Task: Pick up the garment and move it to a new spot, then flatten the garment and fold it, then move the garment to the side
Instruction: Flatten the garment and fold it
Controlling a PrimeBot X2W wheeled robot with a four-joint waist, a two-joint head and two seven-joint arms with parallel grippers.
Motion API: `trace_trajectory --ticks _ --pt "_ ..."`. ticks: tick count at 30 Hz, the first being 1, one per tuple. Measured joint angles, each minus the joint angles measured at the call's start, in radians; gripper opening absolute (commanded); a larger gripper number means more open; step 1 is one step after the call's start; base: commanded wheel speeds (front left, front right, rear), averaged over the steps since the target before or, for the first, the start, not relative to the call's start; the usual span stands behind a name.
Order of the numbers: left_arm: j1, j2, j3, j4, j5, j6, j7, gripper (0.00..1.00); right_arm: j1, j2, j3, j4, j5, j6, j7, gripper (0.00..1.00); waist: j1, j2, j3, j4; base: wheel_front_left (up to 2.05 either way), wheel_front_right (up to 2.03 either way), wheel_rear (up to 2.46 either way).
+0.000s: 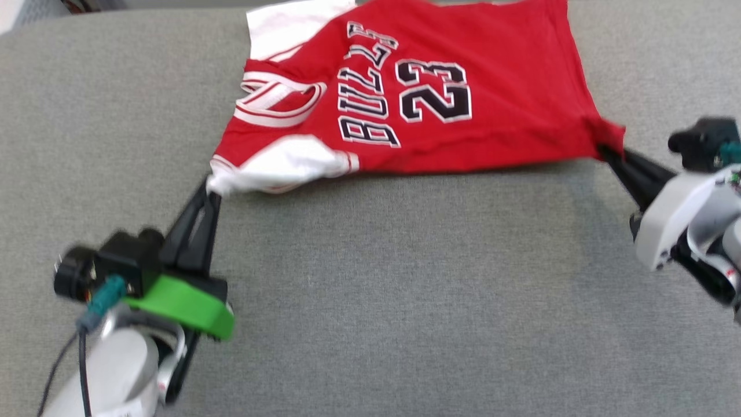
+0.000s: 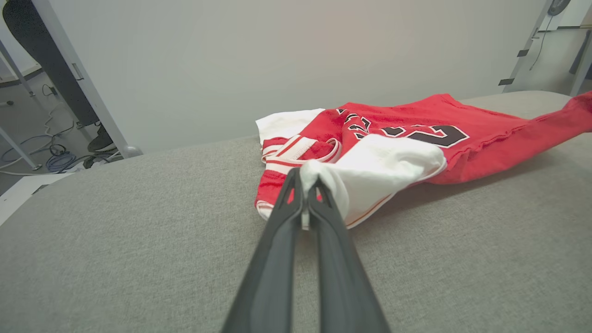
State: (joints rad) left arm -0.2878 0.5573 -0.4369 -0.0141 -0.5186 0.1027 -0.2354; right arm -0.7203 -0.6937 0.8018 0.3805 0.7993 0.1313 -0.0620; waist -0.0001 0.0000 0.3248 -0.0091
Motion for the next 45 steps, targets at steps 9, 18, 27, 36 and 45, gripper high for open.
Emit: trace_trajectory --ticks 9,18,27,36,45 --pt "0.327 0.013 -0.017 -0.048 -0.101 0.044 0.025 0.0 0.278 -0.027 -0.021 -0.049 0.043 0.0 -0.01 0.0 0.0 0.0 -0.128 -0.003 0.0 0.0 0.0" --pt "0.501 0.023 -0.073 -0.093 -0.216 0.028 0.126 0.0 0.509 -0.061 -0.113 -0.116 0.045 0.0 -0.002 0.0 0.0 0.0 -0.213 -0.006 0.0 0.0 0.0" --pt "0.535 0.036 -0.101 -0.108 -0.257 0.005 0.18 0.0 0.645 -0.063 -0.239 -0.165 0.005 0.0 0.021 0.0 -0.0001 0.0 -0.223 0.009 0.0 0.0 0.0" --pt "0.329 0.047 -0.099 -0.055 -0.178 -0.07 0.156 0.0 0.646 0.012 -0.353 -0.225 -0.023 0.0 0.051 0.0 0.0 0.0 -0.199 0.001 0.0 0.0 0.0" --pt "0.058 0.063 -0.08 0.053 -0.123 -0.144 0.175 0.0 0.545 0.073 -0.397 -0.235 -0.032 0.0 0.077 0.0 0.0 0.0 -0.135 -0.033 0.0 0.0 0.0"
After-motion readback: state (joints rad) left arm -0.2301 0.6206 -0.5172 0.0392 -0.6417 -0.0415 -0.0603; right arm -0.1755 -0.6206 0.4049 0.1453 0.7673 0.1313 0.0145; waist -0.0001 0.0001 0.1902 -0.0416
